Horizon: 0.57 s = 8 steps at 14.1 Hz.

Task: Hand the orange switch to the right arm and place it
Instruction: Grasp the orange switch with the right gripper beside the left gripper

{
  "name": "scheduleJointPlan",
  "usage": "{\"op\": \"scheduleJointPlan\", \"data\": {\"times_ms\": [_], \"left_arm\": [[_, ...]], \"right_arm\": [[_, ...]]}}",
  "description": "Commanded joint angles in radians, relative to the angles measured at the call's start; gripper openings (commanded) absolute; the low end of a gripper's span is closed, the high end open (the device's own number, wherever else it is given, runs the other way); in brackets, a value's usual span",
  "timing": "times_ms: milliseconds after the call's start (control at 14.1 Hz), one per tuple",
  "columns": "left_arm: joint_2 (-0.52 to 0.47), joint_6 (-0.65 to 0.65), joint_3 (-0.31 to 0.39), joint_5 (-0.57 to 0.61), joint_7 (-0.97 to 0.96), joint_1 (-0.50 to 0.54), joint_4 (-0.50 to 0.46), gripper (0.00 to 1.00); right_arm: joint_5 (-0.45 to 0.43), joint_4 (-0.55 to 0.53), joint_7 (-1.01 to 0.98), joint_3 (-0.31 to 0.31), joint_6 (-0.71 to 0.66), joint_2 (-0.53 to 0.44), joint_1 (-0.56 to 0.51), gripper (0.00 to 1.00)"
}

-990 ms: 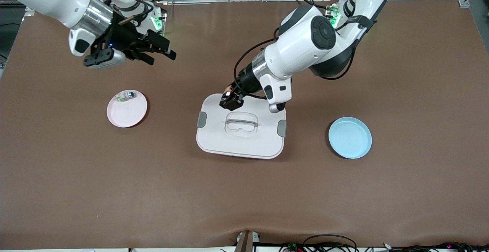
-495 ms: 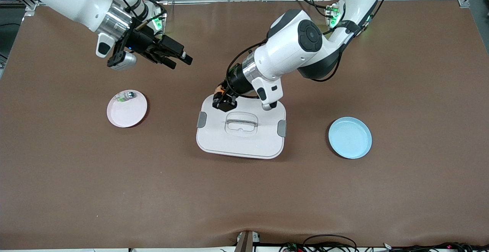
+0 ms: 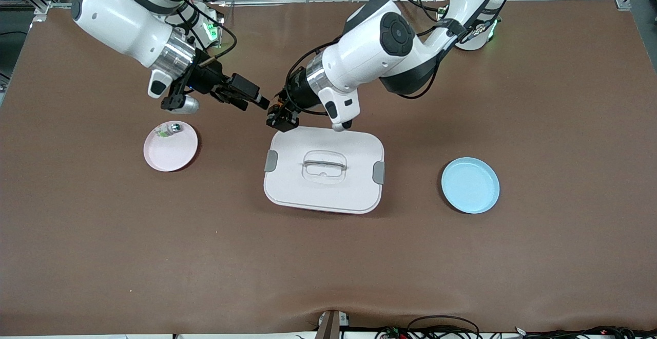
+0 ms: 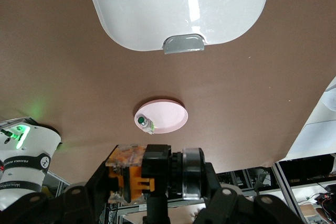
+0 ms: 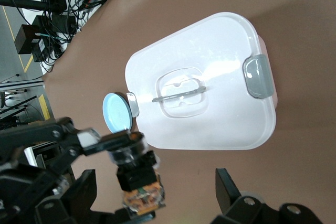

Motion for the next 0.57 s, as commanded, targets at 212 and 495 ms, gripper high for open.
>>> {"op": "scheduleJointPlan", "data": {"times_ms": [212, 495], "left_arm": [[0.016, 0.009, -0.001, -0.017, -0.014, -0.023, 0.021, 0.00], [0.009, 0.009, -0.001, -0.037, -0.012, -0.010, 0.022, 0.00]], "right_arm": [[0.019, 0.053, 0.002, -0.008, -0.016, 0.042, 0.023, 1.00], [0.017, 0.051, -0.004, -0.008, -0.041, 0.050, 0.043, 1.00]]}}
